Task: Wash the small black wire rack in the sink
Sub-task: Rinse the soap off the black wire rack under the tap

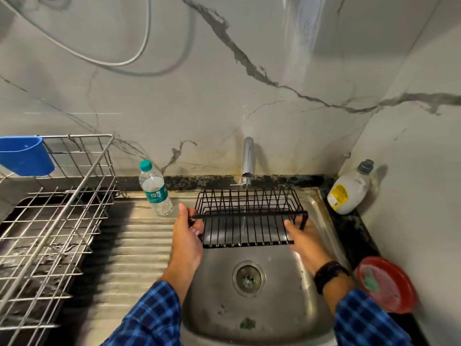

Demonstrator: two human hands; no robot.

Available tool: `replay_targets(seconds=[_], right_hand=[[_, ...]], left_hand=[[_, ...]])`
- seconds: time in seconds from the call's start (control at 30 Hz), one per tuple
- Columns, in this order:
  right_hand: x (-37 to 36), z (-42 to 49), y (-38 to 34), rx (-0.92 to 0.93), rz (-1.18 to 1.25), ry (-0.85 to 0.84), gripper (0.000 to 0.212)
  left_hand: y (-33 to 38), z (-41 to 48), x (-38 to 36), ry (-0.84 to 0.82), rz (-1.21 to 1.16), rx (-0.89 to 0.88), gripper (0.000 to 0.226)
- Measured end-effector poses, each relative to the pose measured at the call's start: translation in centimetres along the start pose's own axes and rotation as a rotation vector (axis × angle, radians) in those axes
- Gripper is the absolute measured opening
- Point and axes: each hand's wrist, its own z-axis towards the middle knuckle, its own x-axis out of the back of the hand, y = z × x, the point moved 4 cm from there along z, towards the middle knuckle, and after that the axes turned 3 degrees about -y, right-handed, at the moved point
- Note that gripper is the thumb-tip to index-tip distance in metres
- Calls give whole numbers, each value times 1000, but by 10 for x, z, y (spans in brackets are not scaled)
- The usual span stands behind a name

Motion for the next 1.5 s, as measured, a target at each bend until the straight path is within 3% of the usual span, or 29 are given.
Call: replay_targets(seconds=[0.03, 0.1, 0.27, 0.4, 0.5, 0.57, 0.67, 0.77, 0.87, 0.97, 1.1, 1.17, 1.37, 1.43, 1.5], right_hand=[[0, 3, -5, 14, -6, 71, 6], [4, 11, -14, 44, -12, 152, 9], [10, 18, -41, 124, 241, 137, 26], [-3, 16, -41, 135, 209, 104, 27], [-18, 11, -34, 192, -94, 150, 30], [-30, 4, -34, 367, -333, 125, 32], [-55, 2, -30, 649, -881, -16, 42], [-77, 13, -20, 671, -1246, -116, 60], [-95, 19, -28, 650, -1293, -84, 72], [-132, 11, -25, 790, -1332, -209, 77], [-133, 8, -11, 963, -1358, -290, 66], [-108, 19, -6, 920, -1361, -268, 64], [-65, 45, -6, 551, -1294, 68, 65], [-83, 35, -9, 518, -1210, 56, 66], [-114, 19, -5, 603, -1241, -33, 67]], left_hand=[[-1, 3, -3, -25, -16, 2, 33], [-3, 13, -6, -99, -63, 37, 35], [3, 32, -17, -119, -106, 92, 24], [3, 31, -31, -111, -135, 112, 29], [-1, 26, -45, -239, -105, 83, 33], [-2, 26, -52, -348, -79, 66, 34], [-1, 33, -57, -455, -78, 36, 44], [0, 49, -58, -452, -77, 22, 54], [-2, 65, -63, -426, -74, 31, 54], [-3, 77, -66, -425, -54, 51, 53], [-3, 90, -66, -480, 8, 43, 59], [-2, 95, -63, -464, 4, 43, 59], [0, 98, -84, -570, 98, -5, 51], [-4, 97, -91, -595, 124, -13, 52], [-7, 97, -94, -594, 138, -21, 47]])
